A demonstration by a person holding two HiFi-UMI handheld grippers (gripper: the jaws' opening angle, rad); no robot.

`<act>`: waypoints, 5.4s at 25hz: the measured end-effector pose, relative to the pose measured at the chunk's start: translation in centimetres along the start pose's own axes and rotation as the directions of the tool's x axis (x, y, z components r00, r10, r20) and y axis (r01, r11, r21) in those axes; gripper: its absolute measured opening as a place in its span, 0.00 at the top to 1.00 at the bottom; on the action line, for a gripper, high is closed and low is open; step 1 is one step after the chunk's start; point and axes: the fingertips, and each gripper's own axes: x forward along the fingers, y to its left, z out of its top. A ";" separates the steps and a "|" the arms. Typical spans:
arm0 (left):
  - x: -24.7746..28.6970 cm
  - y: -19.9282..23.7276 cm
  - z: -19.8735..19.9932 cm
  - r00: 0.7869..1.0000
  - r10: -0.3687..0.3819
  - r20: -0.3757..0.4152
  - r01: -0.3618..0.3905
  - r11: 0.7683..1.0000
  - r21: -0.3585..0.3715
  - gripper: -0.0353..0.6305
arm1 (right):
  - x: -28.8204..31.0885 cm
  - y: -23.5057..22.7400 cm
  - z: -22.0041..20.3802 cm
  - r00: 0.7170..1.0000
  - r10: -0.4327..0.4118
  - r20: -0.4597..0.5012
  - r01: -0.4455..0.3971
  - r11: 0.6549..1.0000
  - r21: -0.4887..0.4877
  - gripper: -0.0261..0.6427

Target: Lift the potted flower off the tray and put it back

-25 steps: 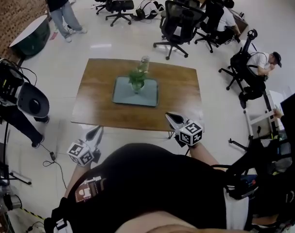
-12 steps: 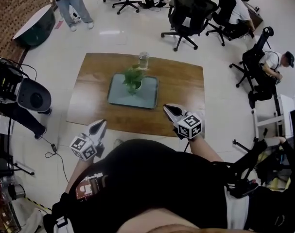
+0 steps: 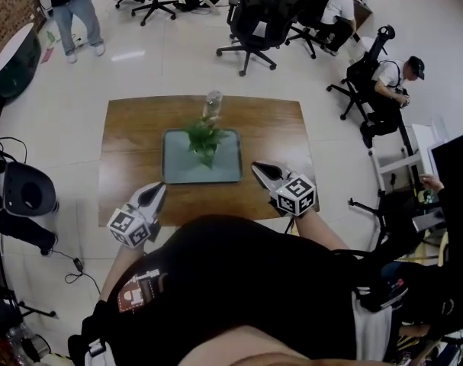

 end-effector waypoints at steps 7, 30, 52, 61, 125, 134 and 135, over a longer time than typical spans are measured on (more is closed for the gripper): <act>1.8 5.2 -0.5 0.996 -0.075 -0.050 0.076 0.997 0.012 0.95 | 3.0 0.8 1.6 0.999 -0.039 0.004 0.038 0.999 0.033 0.92; 14.3 4.9 -11.4 0.919 0.144 -0.368 -0.069 0.975 0.211 0.41 | -0.6 -7.8 -3.9 0.996 0.091 0.015 -0.092 0.993 0.070 0.92; 25.3 9.9 -18.8 0.875 0.173 -0.452 -0.064 0.967 0.247 0.22 | -5.4 -10.8 -12.2 0.996 -0.043 -0.079 0.058 0.978 0.200 0.92; 27.3 4.9 -14.1 0.918 0.103 -0.382 -0.006 0.969 0.246 0.23 | -7.2 -12.8 -12.3 0.996 -0.086 -0.022 0.088 0.969 0.229 0.92; 51.3 -21.7 -24.0 0.806 -0.240 -0.541 0.373 0.916 0.150 0.23 | -34.7 -25.4 -23.2 0.814 -0.581 0.010 0.517 0.731 0.445 0.92; 38.5 -13.9 -11.0 0.918 -0.178 -0.353 0.235 0.964 0.123 0.28 | -22.0 -21.7 -13.3 0.912 -0.401 0.089 0.356 0.879 0.318 0.93; 36.7 -12.5 -9.8 0.933 -0.152 -0.326 0.201 0.972 0.122 0.30 | -20.1 -21.1 -12.1 0.926 -0.365 0.097 0.324 0.899 0.293 0.93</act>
